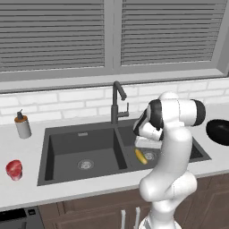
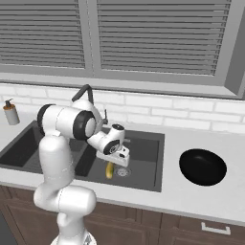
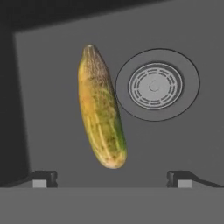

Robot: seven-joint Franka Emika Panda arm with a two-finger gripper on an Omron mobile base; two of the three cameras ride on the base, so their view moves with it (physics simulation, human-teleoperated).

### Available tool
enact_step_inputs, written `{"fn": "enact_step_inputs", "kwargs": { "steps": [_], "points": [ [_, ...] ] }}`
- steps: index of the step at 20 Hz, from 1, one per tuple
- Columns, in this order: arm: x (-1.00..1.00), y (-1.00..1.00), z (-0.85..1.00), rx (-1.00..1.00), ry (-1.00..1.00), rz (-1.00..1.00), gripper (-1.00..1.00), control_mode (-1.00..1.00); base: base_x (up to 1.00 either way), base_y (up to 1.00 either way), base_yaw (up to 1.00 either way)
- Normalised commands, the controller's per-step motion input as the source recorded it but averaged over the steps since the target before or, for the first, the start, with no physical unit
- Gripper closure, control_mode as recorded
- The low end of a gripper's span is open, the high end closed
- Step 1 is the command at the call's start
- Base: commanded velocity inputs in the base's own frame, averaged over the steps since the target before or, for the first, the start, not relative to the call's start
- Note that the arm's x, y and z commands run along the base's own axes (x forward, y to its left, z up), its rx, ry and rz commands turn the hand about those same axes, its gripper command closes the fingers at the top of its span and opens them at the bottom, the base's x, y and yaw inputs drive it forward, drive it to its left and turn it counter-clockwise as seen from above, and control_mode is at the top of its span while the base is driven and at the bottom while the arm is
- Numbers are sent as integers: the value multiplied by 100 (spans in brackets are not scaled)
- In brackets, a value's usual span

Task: Pick the cucumber from the sink and place it in the bowl. Then pick the bowl and place it in the microwave. Then close the microwave door and press the start button.

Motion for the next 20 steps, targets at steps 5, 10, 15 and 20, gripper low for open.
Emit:
{"fn": "enact_step_inputs", "kwargs": {
  "steps": [5,10,15,20],
  "points": [
    [33,0,-43,0,0,0,-100,-100,0,0,0],
    [20,5,-41,0,0,0,-100,-100,0,0,0],
    [4,11,-23,0,1,0,-100,-100,0,0,0],
    [16,4,-26,0,0,0,-100,-100,0,0,0]
  ]
}}
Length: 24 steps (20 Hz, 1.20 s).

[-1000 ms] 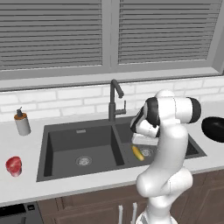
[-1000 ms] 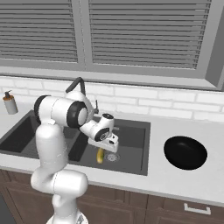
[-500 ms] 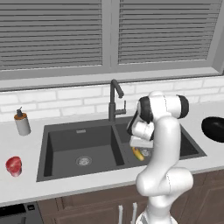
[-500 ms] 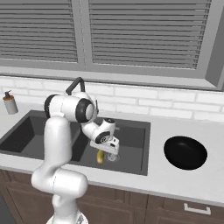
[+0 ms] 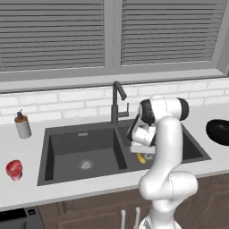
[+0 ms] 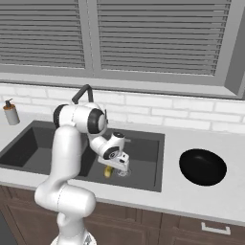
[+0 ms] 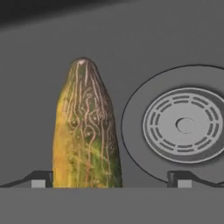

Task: Pick the cucumber from the sink and place it in the bowl. Then pick the bowl and place it in the microwave. Then close the microwave door and press the start button.

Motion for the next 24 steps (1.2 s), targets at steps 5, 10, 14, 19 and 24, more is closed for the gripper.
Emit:
{"fn": "enact_step_inputs", "kwargs": {
  "steps": [5,10,14,19,24],
  "points": [
    [22,13,-26,0,1,0,-100,-100,0,0,0],
    [9,23,-29,0,1,0,-100,-100,0,0,0],
    [-1,17,-17,0,0,0,100,-100,0,0,0],
    [-37,0,4,0,-2,0,100,-100,0,0,0],
    [-47,-22,63,0,-6,0,100,-100,0,0,0]
  ]
}}
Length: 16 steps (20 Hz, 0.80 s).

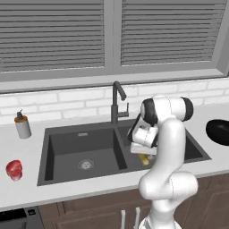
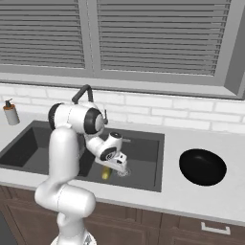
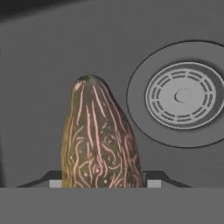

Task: Pick the cucumber from the sink and place it in the bowl. Then pick the bowl and place it in the microwave. Then close the microwave door and press the start button.

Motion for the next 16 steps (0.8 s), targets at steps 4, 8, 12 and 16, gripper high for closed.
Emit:
{"fn": "enact_step_inputs", "kwargs": {
  "steps": [4,8,12,16],
  "points": [
    [-30,-55,100,0,-6,-2,100,-100,0,0,0],
    [-18,-73,100,0,0,-4,100,-100,0,0,0],
    [-24,-80,100,0,0,-4,100,-100,0,0,0],
    [-29,-78,100,0,-1,-5,100,-100,0,0,0]
  ]
}}
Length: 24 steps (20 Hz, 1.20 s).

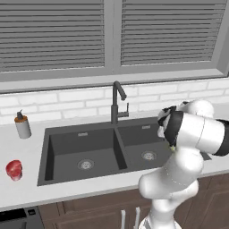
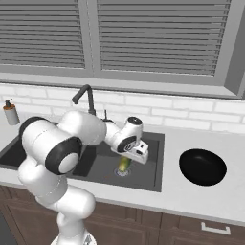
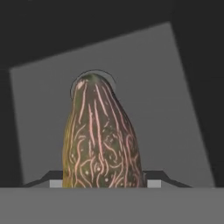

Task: Pick the cucumber from the sink and place it in the bowl. Then pick the bowl and place it in the microwave. Then close the microwave door and press the start button.

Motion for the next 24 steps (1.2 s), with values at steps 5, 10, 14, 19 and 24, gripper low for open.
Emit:
{"fn": "enact_step_inputs", "kwargs": {
  "steps": [5,10,14,19,24],
  "points": [
    [-45,-72,94,0,-7,-8,100,-100,0,0,0],
    [-53,-48,71,0,-12,-13,100,-100,0,0,0],
    [-54,-44,57,0,-7,-17,100,-100,0,0,0],
    [-13,-39,34,0,-1,-21,100,-100,0,0,0],
    [0,-22,12,0,3,-24,100,-100,0,0,0]
  ]
}}
